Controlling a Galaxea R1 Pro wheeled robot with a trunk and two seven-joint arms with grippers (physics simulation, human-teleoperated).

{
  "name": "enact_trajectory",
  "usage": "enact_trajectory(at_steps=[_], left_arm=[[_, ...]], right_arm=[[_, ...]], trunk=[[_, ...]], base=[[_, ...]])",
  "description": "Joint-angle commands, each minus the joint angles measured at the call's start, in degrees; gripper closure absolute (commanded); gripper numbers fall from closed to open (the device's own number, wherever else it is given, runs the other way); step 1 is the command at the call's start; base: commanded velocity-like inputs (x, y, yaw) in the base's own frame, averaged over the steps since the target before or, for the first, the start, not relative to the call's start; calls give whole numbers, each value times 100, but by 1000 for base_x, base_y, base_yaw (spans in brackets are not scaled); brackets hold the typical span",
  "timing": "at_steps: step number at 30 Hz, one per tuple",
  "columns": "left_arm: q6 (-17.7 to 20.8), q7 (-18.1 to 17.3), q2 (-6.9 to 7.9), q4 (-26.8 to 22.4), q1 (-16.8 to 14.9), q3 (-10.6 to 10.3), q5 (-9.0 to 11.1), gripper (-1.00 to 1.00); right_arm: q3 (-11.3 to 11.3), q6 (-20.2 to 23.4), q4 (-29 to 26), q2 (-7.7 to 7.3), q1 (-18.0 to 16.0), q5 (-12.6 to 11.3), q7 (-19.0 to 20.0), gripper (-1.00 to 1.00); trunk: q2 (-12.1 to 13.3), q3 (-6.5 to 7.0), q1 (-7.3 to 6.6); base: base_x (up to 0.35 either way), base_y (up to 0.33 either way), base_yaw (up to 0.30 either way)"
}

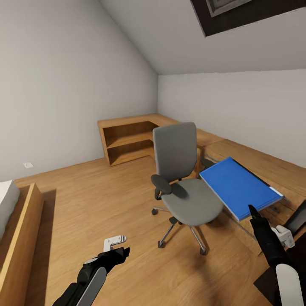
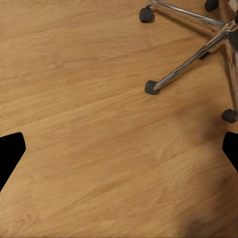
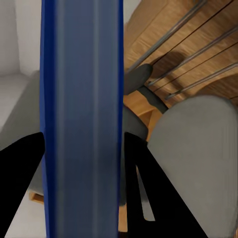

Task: In the bedroom, organize the workspace by keeping the computer under the desk, ensuring the monitor is on the desk, placing the keyboard on the desk next to the monitor, placing the mouse on the desk next to the keyboard, moving the folder from the swivel chair onto the desk next to the mouse, stacking the notebook on top of the folder with the pen on top of the notebook, and positioning the swivel chair next to the desk.

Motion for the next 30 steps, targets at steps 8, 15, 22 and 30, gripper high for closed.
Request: enact_trajectory(at_steps=[8, 15, 22, 30], left_arm=[[-1, 58, 7, -9, -5, -63, 54, -100], [-4, 58, 6, 27, -5, -76, 56, -100], [-151, 266, -23, 713, -5, -103, 51, -100], [-2104, 230, -37, 2923, -5, -160, 65, -100]], right_arm=[[-23, 50, -1, 27, -6, -79, 41, 100], [-29, 51, -1, 42, 1, -576, 157, 100], [-37, 47, -4, 18, 3, -594, 116, 100], [-1, 53, -4, -21, 3, -597, 112, 100]], trunk=[[320, 139, -177], [600, 264, -331], [881, 390, -484], [1202, 534, -660]], base=[[0, 0, 0], [0, 0, 0], [0, 0, 0], [0, 0, 0]])
